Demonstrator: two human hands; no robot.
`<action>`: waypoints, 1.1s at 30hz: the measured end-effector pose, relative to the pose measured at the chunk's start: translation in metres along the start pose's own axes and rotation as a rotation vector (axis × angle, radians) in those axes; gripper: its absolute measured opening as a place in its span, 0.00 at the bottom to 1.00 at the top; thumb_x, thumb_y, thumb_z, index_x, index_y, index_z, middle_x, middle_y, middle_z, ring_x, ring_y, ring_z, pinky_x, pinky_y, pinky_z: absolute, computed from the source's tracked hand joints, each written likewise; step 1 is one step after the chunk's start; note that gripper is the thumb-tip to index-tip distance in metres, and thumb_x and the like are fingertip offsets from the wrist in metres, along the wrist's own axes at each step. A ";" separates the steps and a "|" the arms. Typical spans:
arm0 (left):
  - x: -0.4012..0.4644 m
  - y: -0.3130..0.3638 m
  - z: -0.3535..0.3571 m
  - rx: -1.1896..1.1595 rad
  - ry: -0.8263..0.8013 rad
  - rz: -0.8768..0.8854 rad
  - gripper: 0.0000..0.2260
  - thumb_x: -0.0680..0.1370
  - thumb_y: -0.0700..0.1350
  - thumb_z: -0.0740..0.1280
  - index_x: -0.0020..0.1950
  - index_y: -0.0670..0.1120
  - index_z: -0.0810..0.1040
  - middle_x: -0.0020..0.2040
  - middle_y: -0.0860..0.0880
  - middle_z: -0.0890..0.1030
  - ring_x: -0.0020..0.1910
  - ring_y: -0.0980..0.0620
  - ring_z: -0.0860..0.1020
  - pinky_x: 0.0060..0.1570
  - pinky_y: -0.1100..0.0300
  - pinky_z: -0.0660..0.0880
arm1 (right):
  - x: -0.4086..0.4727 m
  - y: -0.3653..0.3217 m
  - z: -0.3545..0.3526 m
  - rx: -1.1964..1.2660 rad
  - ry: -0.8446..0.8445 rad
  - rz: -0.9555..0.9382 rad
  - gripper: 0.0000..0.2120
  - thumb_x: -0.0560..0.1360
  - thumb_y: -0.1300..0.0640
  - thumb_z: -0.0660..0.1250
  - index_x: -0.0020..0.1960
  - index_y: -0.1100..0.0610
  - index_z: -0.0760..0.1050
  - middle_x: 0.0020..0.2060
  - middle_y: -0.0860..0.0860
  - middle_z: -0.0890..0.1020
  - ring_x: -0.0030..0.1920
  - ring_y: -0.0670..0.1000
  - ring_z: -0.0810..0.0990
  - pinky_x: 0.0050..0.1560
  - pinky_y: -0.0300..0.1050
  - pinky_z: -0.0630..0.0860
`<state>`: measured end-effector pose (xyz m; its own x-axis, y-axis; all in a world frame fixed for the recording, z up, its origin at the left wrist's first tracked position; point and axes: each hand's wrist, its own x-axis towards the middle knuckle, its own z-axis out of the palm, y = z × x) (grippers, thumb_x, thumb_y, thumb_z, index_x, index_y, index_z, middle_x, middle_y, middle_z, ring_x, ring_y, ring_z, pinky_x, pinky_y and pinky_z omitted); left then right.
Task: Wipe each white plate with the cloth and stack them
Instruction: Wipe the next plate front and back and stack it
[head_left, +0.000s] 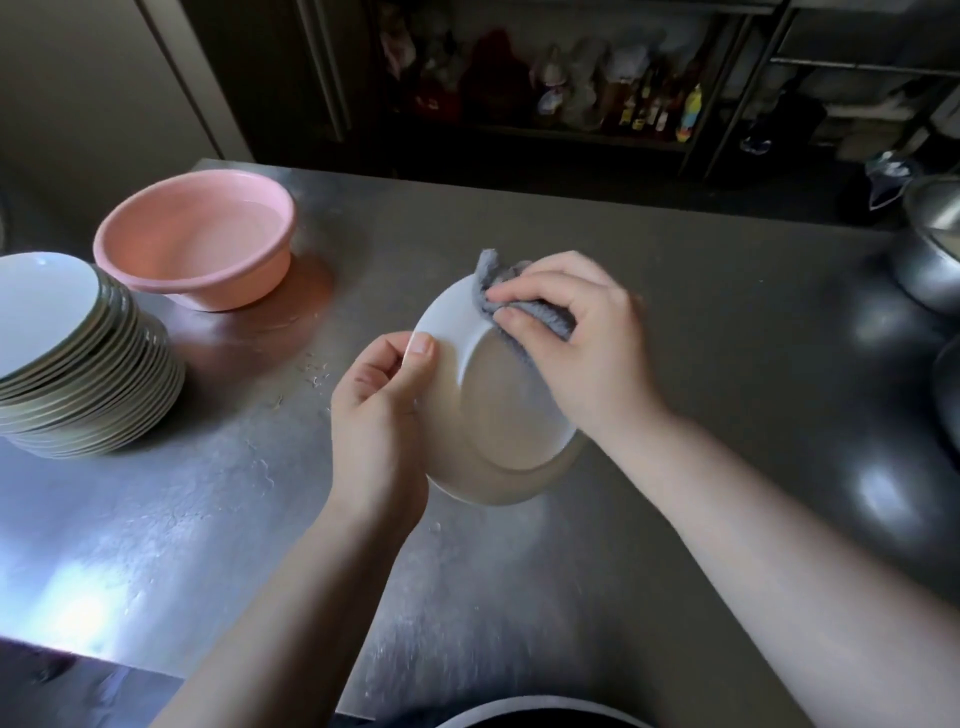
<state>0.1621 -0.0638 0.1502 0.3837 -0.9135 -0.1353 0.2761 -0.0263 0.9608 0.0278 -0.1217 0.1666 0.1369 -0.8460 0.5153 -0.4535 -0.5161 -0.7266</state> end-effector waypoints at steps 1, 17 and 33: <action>0.000 0.000 0.000 0.011 -0.005 0.006 0.10 0.81 0.43 0.64 0.40 0.46 0.78 0.35 0.49 0.78 0.35 0.52 0.72 0.32 0.62 0.68 | -0.002 -0.004 0.003 -0.026 -0.028 -0.069 0.05 0.70 0.63 0.73 0.45 0.57 0.85 0.43 0.49 0.80 0.48 0.49 0.78 0.52 0.37 0.72; 0.013 -0.008 0.000 -0.564 0.186 -0.305 0.07 0.82 0.47 0.62 0.53 0.46 0.77 0.46 0.48 0.85 0.45 0.52 0.84 0.41 0.55 0.83 | -0.073 0.028 0.010 -0.034 0.109 -0.002 0.07 0.69 0.66 0.73 0.44 0.57 0.83 0.43 0.48 0.80 0.46 0.48 0.79 0.50 0.38 0.73; 0.012 -0.010 0.000 -0.468 0.081 -0.179 0.08 0.82 0.46 0.61 0.51 0.44 0.78 0.43 0.50 0.83 0.39 0.57 0.83 0.36 0.66 0.79 | -0.037 0.003 0.009 -0.068 0.034 -0.061 0.05 0.70 0.64 0.73 0.45 0.58 0.84 0.43 0.51 0.81 0.47 0.51 0.79 0.52 0.40 0.74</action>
<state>0.1637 -0.0748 0.1385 0.3565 -0.8764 -0.3238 0.7021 0.0226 0.7117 0.0287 -0.0930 0.1410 0.1366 -0.8073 0.5741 -0.5039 -0.5556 -0.6614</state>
